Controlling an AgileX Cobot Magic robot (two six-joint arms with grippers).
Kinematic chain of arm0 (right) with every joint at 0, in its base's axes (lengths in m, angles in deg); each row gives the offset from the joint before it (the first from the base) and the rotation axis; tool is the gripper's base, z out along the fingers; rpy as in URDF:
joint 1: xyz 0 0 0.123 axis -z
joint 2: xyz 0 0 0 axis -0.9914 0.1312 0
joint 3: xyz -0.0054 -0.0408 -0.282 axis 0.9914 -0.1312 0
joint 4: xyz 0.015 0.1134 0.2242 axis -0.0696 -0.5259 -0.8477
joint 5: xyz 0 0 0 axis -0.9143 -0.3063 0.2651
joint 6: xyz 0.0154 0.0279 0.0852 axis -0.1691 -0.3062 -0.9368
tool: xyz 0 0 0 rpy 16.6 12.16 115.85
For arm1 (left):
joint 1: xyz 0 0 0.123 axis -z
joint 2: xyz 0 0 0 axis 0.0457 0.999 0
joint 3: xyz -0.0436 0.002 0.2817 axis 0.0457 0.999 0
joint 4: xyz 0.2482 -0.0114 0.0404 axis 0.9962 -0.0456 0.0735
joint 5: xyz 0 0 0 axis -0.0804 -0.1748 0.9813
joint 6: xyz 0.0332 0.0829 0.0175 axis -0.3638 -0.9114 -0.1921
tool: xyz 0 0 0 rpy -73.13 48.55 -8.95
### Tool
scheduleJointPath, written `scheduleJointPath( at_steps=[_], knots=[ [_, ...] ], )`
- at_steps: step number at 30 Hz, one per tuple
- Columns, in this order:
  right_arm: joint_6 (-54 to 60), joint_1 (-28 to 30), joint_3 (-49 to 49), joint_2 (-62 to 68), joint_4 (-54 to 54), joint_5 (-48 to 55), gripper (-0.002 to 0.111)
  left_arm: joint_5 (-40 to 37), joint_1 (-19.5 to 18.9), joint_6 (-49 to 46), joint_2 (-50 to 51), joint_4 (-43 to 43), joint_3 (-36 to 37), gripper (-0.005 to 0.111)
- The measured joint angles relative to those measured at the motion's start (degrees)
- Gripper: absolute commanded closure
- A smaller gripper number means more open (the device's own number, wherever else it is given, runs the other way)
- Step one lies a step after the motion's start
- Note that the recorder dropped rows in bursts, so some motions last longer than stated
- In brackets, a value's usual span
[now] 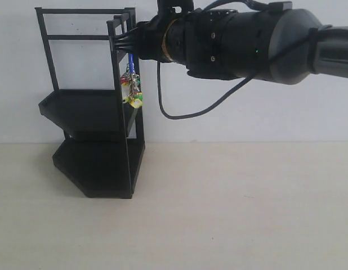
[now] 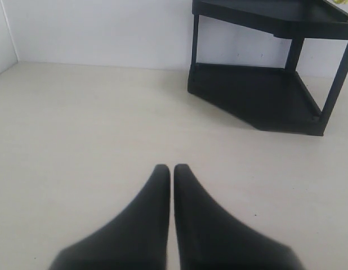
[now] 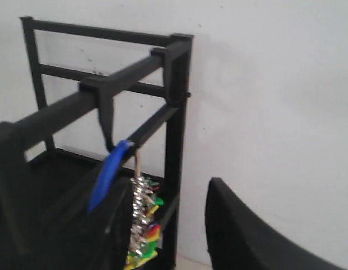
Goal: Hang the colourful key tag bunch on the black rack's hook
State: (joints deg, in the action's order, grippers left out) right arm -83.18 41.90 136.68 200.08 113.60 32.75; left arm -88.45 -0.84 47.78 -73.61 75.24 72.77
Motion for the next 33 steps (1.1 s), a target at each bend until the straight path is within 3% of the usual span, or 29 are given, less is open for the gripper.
scheduleJointPath(
  at_steps=[3, 9, 15, 19, 27, 33],
  knots=[
    [9.15, 0.0, 0.0, -1.27, -11.15, 4.49, 0.109, 0.0, 0.0, 0.0, 0.0, 0.0, 0.0, 0.102],
    [30.84, 0.0, 0.14, -4.66, -29.71, 15.93, 0.108, 0.0, 0.0, 0.0, 0.0, 0.0, 0.0, 0.102],
    [38.56, -0.42, -1.44, -7.35, -35.08, 26.29, 0.108, 0.0, 0.0, 0.0, 0.0, 0.0, 0.0, 0.102],
    [40.19, -3.15, -9.06, -12.51, -35.57, 25.0, 0.108, 0.0, 0.0, 0.0, 0.0, 0.0, 0.0, 0.102],
    [45.68, -6.37, -31.62, -28.06, -35.67, 11.35, 0.108, 0.0, 0.0, 0.0, 0.0, 0.0, 0.0, 0.102],
    [46.43, -6.37, -41.58, -38.79, -35.92, 16.96, 0.108, 0.0, 0.0, 0.0, 0.0, 0.0, 0.0, 0.102]
  ],
)
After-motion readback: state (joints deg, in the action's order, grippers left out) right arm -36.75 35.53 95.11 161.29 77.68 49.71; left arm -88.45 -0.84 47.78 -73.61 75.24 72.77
